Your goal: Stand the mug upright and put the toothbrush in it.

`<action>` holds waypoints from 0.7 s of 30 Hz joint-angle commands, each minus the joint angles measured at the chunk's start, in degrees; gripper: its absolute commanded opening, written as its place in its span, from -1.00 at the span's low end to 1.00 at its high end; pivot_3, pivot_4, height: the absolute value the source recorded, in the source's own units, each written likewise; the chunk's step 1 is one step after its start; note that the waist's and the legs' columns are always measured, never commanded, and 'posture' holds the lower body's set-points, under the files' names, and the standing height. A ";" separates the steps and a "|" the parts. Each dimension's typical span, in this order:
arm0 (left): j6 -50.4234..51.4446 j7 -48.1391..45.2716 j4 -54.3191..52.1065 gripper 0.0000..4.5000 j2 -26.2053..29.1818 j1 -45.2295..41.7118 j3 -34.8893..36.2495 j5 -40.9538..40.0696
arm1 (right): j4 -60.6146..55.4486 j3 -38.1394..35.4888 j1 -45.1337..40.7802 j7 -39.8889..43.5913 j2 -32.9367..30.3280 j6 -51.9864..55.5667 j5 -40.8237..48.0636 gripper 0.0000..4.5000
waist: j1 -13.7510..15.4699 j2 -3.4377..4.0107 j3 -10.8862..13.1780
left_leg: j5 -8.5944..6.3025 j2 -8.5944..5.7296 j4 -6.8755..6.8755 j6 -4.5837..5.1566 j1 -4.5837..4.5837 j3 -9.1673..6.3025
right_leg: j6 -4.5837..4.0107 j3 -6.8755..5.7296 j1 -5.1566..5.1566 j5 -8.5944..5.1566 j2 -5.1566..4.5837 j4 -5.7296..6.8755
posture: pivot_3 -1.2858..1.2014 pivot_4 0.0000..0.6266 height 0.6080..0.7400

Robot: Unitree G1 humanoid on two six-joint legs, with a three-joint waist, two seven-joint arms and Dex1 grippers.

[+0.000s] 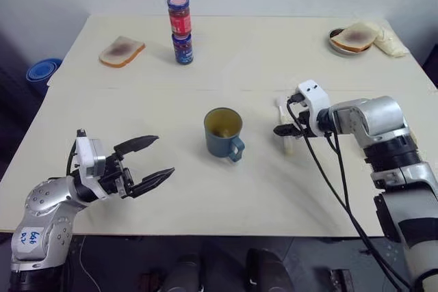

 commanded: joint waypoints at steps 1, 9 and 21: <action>-0.84 0.38 -3.71 1.00 0.62 1.86 2.12 -1.03 | 3.71 3.13 0.16 3.86 0.17 -0.34 -2.62 0.42 | 0.05 -0.04 -0.02 | 0.00 0.01 0.01 -0.01 0.01 -0.01 | 0.00 0.00 0.00 0.00 0.01 0.04 | 0.03 -0.52 1.00; -1.69 -0.26 -3.89 1.00 1.66 2.16 3.09 -1.03 | 7.46 -2.79 0.99 6.14 0.39 -6.45 -4.66 -0.81 | 0.25 -0.25 -0.15 | 0.01 0.04 0.04 -0.03 0.07 0.00 | 0.00 0.06 0.01 0.00 0.03 0.11 | 0.03 -0.52 1.00; -1.93 2.39 -2.16 1.00 -0.32 -0.13 2.39 -1.55 | -20.78 -28.82 12.85 11.08 23.05 -44.48 19.02 -0.98 | -1.24 -0.04 0.00 | 0.01 0.30 -0.07 -0.20 0.04 0.15 | 0.00 0.15 -0.18 0.00 0.31 0.14 | 0.03 -0.52 1.00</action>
